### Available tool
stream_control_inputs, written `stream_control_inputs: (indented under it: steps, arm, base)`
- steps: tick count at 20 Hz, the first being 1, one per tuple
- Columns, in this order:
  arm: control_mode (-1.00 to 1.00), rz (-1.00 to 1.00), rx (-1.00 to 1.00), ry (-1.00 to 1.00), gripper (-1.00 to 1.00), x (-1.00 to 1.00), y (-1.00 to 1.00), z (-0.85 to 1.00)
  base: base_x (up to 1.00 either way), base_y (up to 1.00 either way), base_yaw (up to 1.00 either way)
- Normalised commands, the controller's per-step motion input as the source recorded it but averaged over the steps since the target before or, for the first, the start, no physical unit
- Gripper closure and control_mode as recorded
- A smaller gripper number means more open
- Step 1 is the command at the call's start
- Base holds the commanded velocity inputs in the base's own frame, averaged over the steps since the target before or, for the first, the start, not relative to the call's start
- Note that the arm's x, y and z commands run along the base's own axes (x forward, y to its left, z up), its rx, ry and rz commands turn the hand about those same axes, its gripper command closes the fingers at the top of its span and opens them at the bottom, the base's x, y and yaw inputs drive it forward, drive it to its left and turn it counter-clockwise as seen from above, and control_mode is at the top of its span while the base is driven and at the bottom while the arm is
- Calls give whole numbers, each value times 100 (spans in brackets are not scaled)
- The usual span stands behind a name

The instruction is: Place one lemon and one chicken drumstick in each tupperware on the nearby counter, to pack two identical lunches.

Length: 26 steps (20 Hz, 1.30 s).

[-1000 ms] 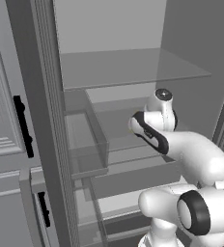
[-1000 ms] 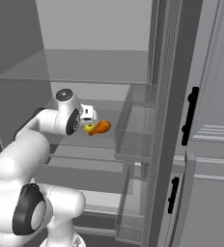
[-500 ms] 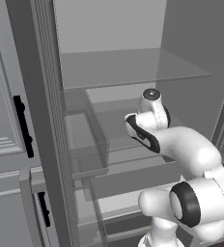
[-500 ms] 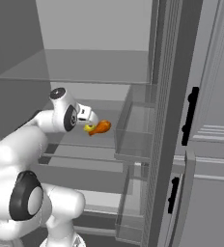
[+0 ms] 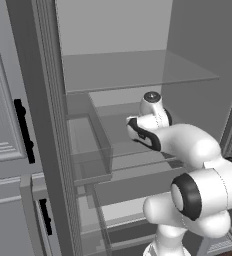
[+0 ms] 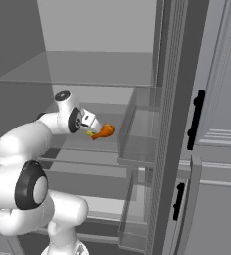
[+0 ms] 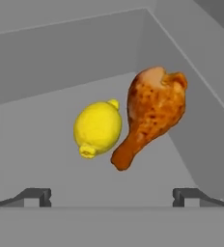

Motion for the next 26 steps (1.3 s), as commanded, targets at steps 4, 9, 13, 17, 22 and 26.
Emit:
stream_control_inputs:
  steps: [4, 9, 13, 17, 22, 26]
  arm:
    - [-100, 0, 2, 5, -100, 43, 2, -21]
    - [-100, -5, 0, 1, -100, 35, 25, -30]
    - [-100, -5, 0, 1, -100, 44, 6, -14]
    - [-100, -7, 0, 2, -100, 37, 0, -15]
    - [-100, -9, 0, 10, -100, 4, -7, -32]
    - [-100, -9, -2, 16, -100, 0, -28, -37]
  base:
    - [0, 0, 0]
    - [0, 0, 0]
    - [0, 0, 0]
    - [0, 0, 0]
    - [0, 0, 0]
    - [0, 0, 0]
